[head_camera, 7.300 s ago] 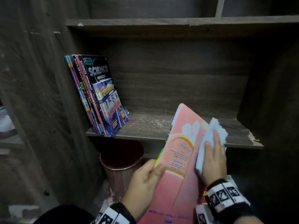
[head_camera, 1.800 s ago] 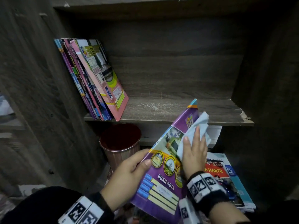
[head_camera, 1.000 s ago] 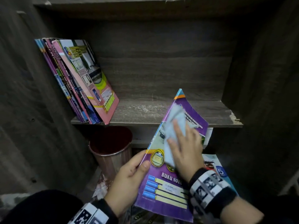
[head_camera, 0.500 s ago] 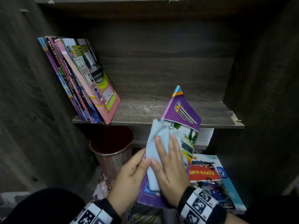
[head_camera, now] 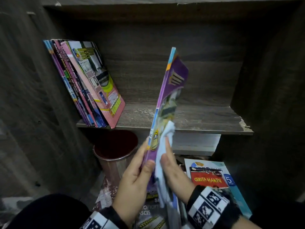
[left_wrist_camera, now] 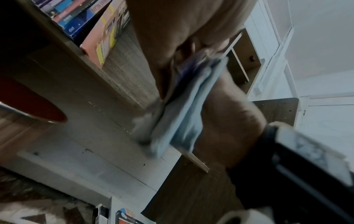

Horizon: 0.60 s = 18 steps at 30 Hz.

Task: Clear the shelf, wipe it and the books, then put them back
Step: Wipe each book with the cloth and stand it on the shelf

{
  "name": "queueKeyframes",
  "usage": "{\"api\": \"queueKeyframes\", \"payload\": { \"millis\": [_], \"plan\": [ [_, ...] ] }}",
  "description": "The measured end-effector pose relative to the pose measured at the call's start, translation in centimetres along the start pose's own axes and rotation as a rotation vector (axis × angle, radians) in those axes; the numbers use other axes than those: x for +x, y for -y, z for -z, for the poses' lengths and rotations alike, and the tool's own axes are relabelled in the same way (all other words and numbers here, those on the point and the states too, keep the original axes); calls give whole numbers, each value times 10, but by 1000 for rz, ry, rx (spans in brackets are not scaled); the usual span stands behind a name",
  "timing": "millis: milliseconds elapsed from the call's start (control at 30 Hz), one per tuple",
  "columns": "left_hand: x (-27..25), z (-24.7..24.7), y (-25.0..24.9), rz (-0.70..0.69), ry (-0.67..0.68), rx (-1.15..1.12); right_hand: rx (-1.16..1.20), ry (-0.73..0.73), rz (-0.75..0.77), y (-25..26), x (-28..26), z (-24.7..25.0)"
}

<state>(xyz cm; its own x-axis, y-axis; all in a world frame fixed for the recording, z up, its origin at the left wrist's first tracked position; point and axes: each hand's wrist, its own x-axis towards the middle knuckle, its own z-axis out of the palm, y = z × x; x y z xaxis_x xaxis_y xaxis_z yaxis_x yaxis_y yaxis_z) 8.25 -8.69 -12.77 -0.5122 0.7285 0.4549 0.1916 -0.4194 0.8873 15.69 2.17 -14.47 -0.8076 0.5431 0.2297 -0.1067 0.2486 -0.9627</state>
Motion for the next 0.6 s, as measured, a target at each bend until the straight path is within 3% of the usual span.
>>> {"api": "queueKeyframes", "payload": {
  "millis": [100, 167, 267, 333, 400, 467, 533, 600],
  "plan": [
    [1, 4, -1, -53, 112, 165, 250, 80, 120, 17, -3, -2],
    [5, 8, 3, -92, 160, 331, 393, -37, 87, 22, 2, 4],
    [26, 21, 17, -82, 173, 430, 320, -244, 117, 28, 9, 16],
    [45, 29, 27, 1, 16, 358, 374, -228, 119, 35, 10, 22],
    [63, 39, 30, 218, -203, 141, 449, -128, 109, 40, 9, 26],
    [70, 50, 31, 421, -244, -162, 458, -74, 101, 42, 9, 35],
    [70, 57, 30, 473, -254, -270, 479, -113, 78, 45, 11, 49],
    [70, 63, 32, 429, -319, -335, 509, -175, 64, 48, 12, 63]
  ]
}}
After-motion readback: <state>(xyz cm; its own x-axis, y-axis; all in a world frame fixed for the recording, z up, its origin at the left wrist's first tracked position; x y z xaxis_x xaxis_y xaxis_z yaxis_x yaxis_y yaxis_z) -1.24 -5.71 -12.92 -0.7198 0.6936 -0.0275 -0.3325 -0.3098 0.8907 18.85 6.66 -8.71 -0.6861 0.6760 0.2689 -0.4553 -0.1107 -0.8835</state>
